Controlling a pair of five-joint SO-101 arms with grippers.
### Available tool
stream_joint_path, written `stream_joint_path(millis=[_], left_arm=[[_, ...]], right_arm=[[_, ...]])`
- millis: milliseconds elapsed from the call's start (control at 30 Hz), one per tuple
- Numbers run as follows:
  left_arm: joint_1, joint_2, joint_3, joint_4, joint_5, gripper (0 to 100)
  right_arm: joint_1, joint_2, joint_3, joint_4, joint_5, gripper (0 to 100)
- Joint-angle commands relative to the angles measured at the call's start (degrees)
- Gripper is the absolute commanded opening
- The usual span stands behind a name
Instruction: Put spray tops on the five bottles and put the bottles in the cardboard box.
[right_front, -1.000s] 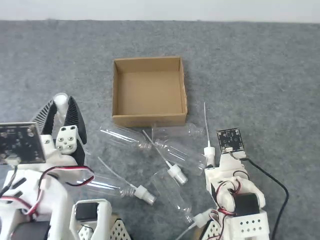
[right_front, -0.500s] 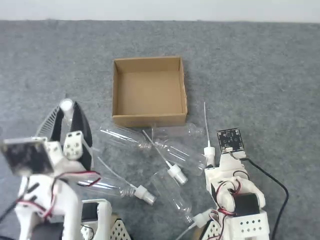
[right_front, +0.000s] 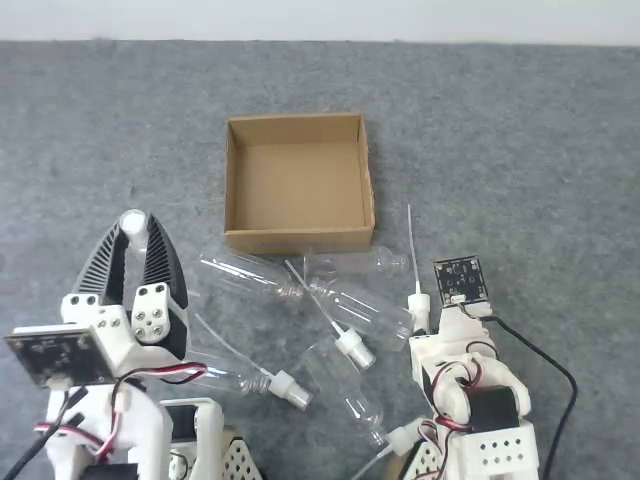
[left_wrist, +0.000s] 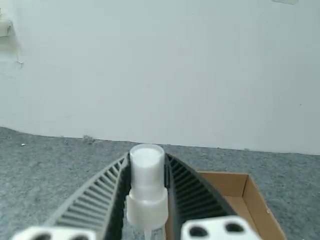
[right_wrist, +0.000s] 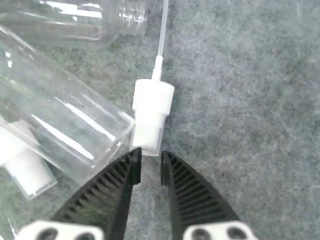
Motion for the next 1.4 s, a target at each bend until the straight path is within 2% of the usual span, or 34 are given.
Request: stream_joint_path(millis=[0, 200, 467, 667, 733, 867, 933, 1167, 1367], left_arm=[[0.09, -0.18, -0.22, -1.85, 0.62, 1], [0.0, -0.26, 4.7, -4.22, 0.7, 1], [-0.09, -0.26, 6.37, -4.22, 0.7, 1], [-0.09, -0.26, 7.96, -5.1, 0.7, 1], [0.0, -0.26, 8.48, -5.8, 0.7, 1], [-0.18, -0.26, 9.01, -6.15, 0.7, 1], [-0.18, -0.26, 9.01, -5.98, 0.7, 1], [-0.18, -0.26, 9.01, -5.89, 0.7, 1], [-0.18, -0.26, 9.01, -5.89, 0.7, 1]], right_arm=[[0.22, -0.66, 1.23, 0.13, -0.62, 4.4], [1.27, -0.75, -2.81, -2.07, -0.18, 4.4], [9.01, -0.75, -15.74, -2.42, -0.18, 4.6], [9.71, -0.75, -24.09, -5.41, -0.09, 4.8], [9.71, -0.75, -25.67, -7.52, 2.29, 4.8], [7.78, -0.57, -26.99, -11.38, 15.3, 4.4], [6.02, -0.4, -28.4, -11.47, 18.46, 4.3], [-2.07, 1.1, -37.1, -4.88, 19.34, 4.7], [-10.33, 15.34, -47.38, -1.27, 19.34, 5.0]])
